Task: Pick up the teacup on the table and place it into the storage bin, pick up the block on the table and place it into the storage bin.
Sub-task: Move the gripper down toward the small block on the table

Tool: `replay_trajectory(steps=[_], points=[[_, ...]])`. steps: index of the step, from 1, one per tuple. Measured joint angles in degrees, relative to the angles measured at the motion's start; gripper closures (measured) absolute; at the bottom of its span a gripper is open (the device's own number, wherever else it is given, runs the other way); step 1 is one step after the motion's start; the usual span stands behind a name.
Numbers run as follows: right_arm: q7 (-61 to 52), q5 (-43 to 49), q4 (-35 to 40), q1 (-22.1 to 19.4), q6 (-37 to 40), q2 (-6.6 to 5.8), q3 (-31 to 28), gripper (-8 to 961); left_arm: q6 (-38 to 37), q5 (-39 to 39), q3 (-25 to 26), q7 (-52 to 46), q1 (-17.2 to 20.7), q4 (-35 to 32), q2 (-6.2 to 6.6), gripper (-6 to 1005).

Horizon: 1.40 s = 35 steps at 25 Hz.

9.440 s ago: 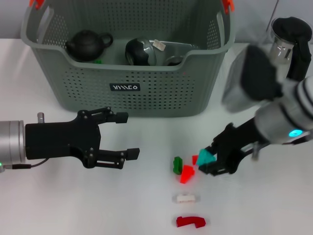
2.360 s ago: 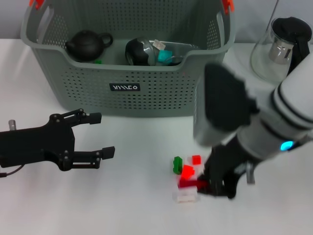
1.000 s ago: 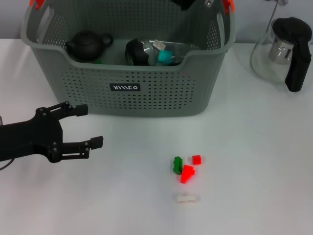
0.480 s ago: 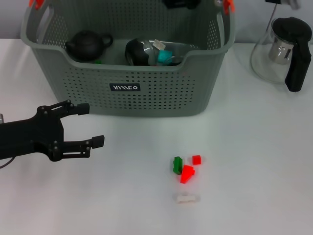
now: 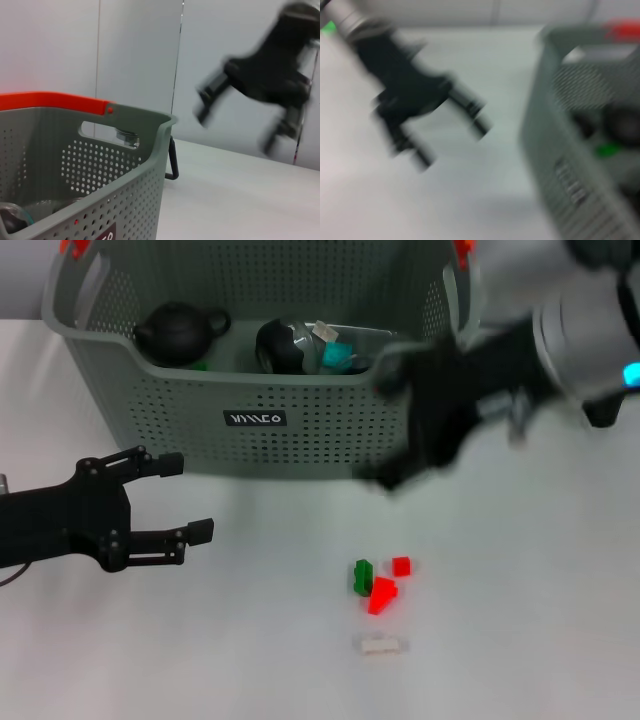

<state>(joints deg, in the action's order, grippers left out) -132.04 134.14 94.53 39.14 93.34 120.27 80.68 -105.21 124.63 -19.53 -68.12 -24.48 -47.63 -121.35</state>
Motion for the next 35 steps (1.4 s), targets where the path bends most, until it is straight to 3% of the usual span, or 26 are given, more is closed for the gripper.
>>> replay_trajectory(steps=[4, 9, 17, 24, 29, 35], points=[[-2.33, 2.34, -0.6, 0.11, 7.47, 0.02, 4.6, 33, -0.06, 0.0, -0.08, 0.01, 0.0, 0.01, -0.02, 79], [-4.41, 3.09, -2.33, 0.24, 8.39, 0.05, 8.94, 39, -0.1, 0.0, -0.17, 0.01, -0.13, 0.11, -0.09, 80], [-5.64, 3.11, -8.25, 0.75, 3.73, 0.31, 16.57, 47, -0.17, -0.03, -1.6, 0.01, -0.28, 0.2, -0.21, 79], [-5.91, 2.94, -10.43, 0.9, 1.31, 0.33, 19.64, 63, -0.26, -0.03, -1.65, -0.46, -0.31, -0.02, -0.13, 80], [-6.24, 2.9, -12.71, 1.14, 0.11, 0.4, 21.17, 158, -0.53, 0.0, -1.67, -0.44, -0.46, 0.0, -0.05, 79], [-6.3, 3.09, -16.3, 1.98, -2.83, 0.44, 24.29, 157, -0.53, 0.0, -1.65, -0.28, -0.42, 0.09, -0.14, 79]])
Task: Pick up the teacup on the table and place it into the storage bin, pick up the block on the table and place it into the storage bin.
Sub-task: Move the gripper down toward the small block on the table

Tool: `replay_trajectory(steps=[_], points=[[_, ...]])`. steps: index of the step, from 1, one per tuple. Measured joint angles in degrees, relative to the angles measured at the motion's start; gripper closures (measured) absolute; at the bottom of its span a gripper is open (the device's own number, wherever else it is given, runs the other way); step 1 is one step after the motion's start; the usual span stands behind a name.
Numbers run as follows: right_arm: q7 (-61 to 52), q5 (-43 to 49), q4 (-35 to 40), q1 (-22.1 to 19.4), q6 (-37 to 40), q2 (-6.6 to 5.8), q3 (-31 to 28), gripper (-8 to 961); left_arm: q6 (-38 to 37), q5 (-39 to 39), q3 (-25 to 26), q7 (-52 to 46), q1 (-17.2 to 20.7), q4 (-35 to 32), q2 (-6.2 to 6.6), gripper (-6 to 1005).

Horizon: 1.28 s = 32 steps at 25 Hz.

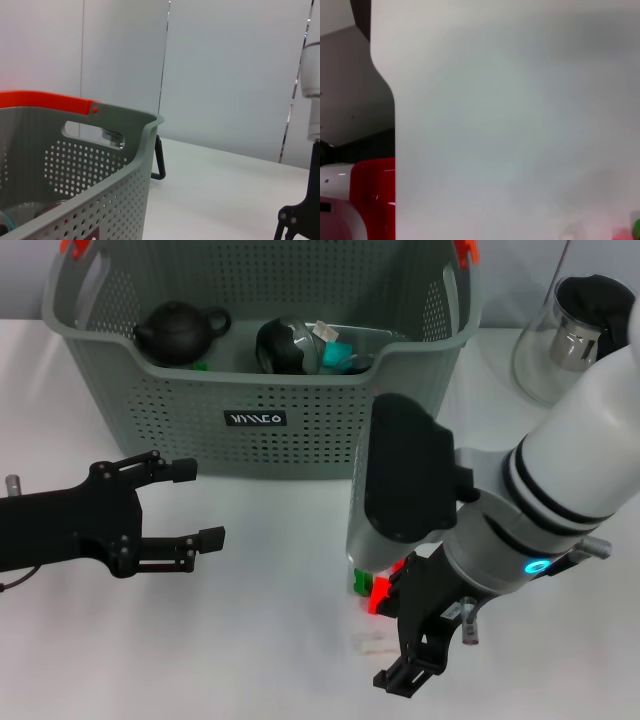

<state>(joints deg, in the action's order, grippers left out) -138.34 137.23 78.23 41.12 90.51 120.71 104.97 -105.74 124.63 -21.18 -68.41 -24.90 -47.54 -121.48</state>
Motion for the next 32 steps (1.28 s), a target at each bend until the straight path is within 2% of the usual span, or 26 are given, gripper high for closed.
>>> replay_trajectory(steps=[14, 29, 32], points=[[0.0, 0.42, -9.43, 3.05, -6.9, 0.14, 4.38, 157, -0.05, -0.03, 0.0, 0.21, 0.15, 0.09, -0.22, 80], [0.0, 0.0, -11.81, 3.33, -9.97, 0.2, 6.04, 180, 0.03, -0.02, 0.0, 0.29, -0.41, 0.26, -0.28, 79], [0.0, -0.09, -11.9, 3.15, -10.66, 0.21, 6.43, 282, 0.19, 0.0, 0.0, 0.29, -0.47, 0.26, -0.27, 80]])
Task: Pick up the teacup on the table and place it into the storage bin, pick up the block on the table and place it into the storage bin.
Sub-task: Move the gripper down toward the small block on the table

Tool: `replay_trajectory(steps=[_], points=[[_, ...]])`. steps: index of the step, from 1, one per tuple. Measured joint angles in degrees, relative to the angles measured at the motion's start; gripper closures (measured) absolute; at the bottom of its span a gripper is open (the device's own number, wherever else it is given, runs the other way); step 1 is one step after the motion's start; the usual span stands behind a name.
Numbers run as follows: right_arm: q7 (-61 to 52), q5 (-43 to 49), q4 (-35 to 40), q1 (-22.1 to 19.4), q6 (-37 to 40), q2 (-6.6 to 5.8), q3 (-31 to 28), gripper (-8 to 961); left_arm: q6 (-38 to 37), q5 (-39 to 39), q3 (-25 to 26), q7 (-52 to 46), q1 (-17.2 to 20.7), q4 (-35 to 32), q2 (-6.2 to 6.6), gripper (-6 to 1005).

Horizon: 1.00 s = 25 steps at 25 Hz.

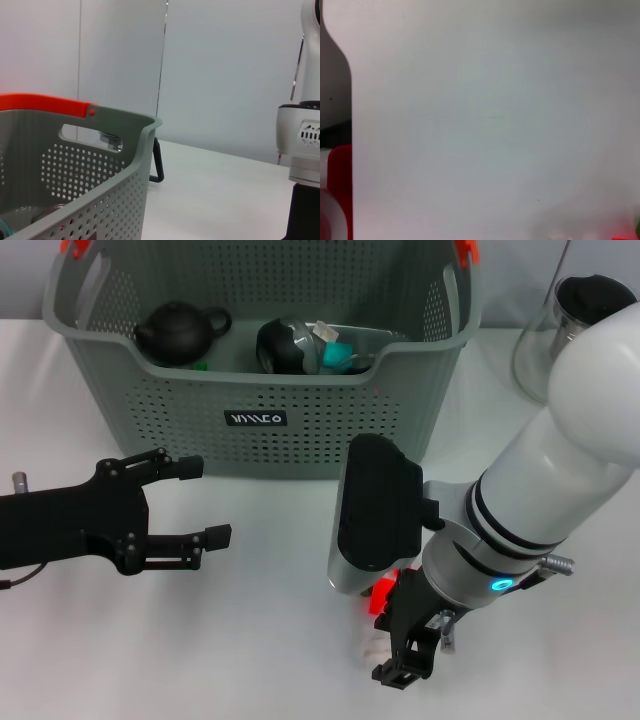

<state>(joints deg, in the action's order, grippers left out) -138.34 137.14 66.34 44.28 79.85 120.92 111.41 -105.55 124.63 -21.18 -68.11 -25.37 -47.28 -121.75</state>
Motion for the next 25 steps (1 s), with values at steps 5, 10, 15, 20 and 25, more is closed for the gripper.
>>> replay_trajectory(steps=[5, 10, 15, 20, 25], points=[[0.0, -0.04, -1.32, 0.24, -0.62, 0.08, 0.64, 400, -0.08, 0.0, 0.0, 0.0, -0.03, 0.0, 0.02, 80], [0.0, -0.11, -1.54, 0.36, -0.74, 0.11, 0.83, 437, -0.15, 0.0, 0.0, 0.0, -0.03, 0.0, 0.03, 79], [-0.04, -0.12, -1.93, 0.38, -0.73, 0.11, 0.81, 495, -0.19, 0.0, 0.0, 0.0, 0.16, 0.0, 0.03, 79], [-1.09, -0.12, -2.11, 0.66, -0.72, 0.1, 0.81, 595, -0.12, 0.0, 0.01, 0.0, 0.37, 0.0, 0.03, 79], [-1.34, -0.12, -1.84, 0.88, -0.39, 0.05, 0.82, 703, -0.13, 0.0, 0.13, 0.0, 0.46, 0.0, 0.03, 79]])
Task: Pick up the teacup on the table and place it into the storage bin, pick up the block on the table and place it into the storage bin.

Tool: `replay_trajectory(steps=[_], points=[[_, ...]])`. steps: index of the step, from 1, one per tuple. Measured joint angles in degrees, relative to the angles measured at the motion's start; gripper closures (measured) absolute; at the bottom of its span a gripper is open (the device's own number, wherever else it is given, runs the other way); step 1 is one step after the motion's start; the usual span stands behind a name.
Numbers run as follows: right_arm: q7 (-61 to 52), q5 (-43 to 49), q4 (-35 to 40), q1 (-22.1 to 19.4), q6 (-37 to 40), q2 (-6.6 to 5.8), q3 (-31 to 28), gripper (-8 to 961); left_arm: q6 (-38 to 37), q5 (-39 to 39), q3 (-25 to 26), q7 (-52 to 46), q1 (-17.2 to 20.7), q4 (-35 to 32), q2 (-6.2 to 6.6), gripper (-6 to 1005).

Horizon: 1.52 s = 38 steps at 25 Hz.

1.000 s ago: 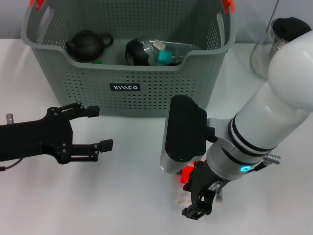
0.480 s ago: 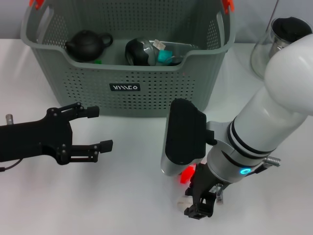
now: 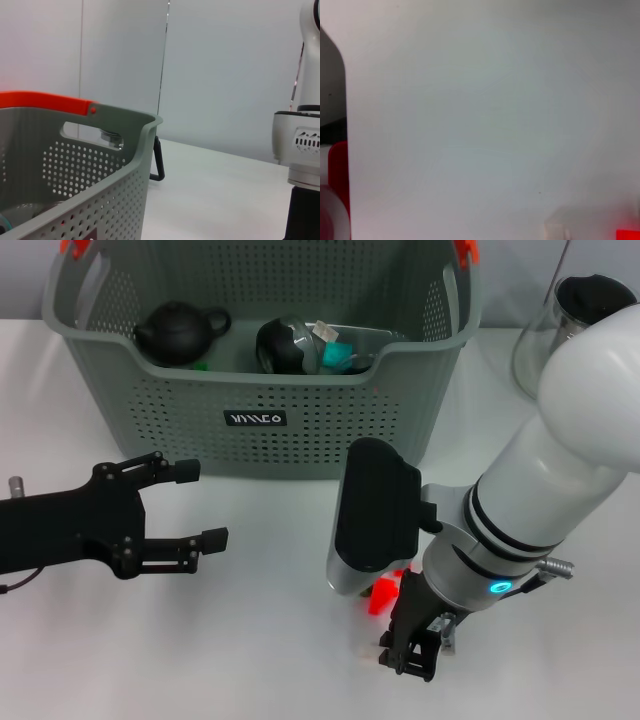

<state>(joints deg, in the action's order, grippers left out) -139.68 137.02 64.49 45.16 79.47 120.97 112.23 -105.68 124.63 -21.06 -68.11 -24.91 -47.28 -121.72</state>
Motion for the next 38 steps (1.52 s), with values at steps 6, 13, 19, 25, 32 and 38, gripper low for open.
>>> replay_trajectory(steps=[6, 13, 19, 25, 32, 38], points=[[-0.02, 0.04, 0.0, -0.12, -0.12, -0.13, -0.08, 811, -0.18, 0.0, 0.05, 0.06, 0.06, 0.0, 0.0, 79], [-0.16, 0.31, 2.54, -0.66, 3.02, -0.46, -1.17, 840, -0.17, 0.0, 0.15, 0.08, 0.04, -0.01, 0.0, 79], [-0.22, 0.16, 5.74, -1.22, 7.82, -0.59, -5.69, 836, -0.22, 0.0, 0.16, 0.17, 0.42, -0.29, 0.02, 80], [-0.24, 0.02, 11.71, -2.37, 12.92, -0.56, -12.97, 832, -0.26, 0.0, 0.57, 0.51, 0.7, -0.55, 0.03, 80], [-0.49, -0.01, 22.0, -2.63, 19.73, -0.59, -24.34, 827, -0.32, 0.0, 0.6, 0.15, 0.81, -0.99, 0.21, 80], [2.16, -2.05, 25.75, 0.59, 18.77, -0.71, -37.15, 823, -0.3, 0.0, 0.48, 0.24, 0.59, -1.05, 0.15, 80]])
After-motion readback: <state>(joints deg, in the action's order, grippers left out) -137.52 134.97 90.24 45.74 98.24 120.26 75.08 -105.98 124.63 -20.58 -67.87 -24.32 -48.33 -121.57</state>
